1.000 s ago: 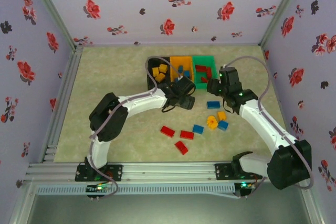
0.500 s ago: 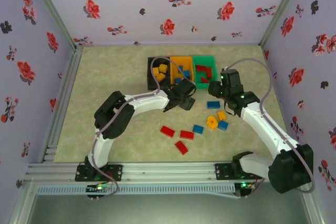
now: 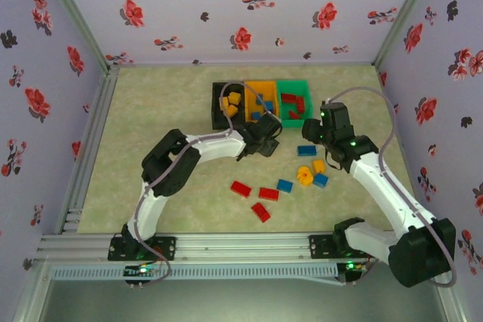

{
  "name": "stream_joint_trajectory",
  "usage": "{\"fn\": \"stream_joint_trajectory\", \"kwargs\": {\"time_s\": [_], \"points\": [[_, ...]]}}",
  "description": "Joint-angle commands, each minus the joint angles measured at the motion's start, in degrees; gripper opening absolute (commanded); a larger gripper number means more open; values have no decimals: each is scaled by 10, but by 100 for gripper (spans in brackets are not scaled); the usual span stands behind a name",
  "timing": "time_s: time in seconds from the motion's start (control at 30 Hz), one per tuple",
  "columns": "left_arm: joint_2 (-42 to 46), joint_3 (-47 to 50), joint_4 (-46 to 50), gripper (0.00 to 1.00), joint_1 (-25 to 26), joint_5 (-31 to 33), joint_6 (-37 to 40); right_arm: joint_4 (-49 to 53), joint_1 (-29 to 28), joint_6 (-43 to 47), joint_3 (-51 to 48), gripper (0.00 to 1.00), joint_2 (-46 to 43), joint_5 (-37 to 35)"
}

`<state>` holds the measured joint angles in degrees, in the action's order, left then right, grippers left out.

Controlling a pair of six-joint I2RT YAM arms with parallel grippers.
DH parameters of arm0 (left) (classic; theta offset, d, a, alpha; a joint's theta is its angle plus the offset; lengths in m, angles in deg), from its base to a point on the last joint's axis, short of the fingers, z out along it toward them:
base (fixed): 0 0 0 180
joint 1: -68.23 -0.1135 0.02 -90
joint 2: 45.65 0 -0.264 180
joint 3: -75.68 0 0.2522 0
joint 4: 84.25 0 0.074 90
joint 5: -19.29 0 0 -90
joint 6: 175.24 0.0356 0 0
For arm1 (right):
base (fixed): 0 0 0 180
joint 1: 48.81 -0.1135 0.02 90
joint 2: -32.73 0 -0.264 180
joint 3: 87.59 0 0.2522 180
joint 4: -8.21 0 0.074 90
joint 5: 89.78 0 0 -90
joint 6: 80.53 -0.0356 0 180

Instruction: Sort the legos into containers by color

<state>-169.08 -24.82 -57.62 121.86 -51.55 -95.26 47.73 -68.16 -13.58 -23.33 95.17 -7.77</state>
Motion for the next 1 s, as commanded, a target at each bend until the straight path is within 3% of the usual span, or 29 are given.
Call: {"fn": "stream_joint_trajectory", "kwargs": {"time_s": [0.0,0.23,0.57,0.97], "points": [[-23,-24,4,78,-5,16,20,14,5,-4,-6,53,-18,-17],[-32,-39,5,77,-8,8,32,29,4,-2,-7,53,-31,-22],[-14,-31,6,72,-8,-57,35,31,4,-3,-4,53,-33,-25],[19,8,-15,69,-2,-70,23,34,5,-4,-5,52,-37,-26]]}}
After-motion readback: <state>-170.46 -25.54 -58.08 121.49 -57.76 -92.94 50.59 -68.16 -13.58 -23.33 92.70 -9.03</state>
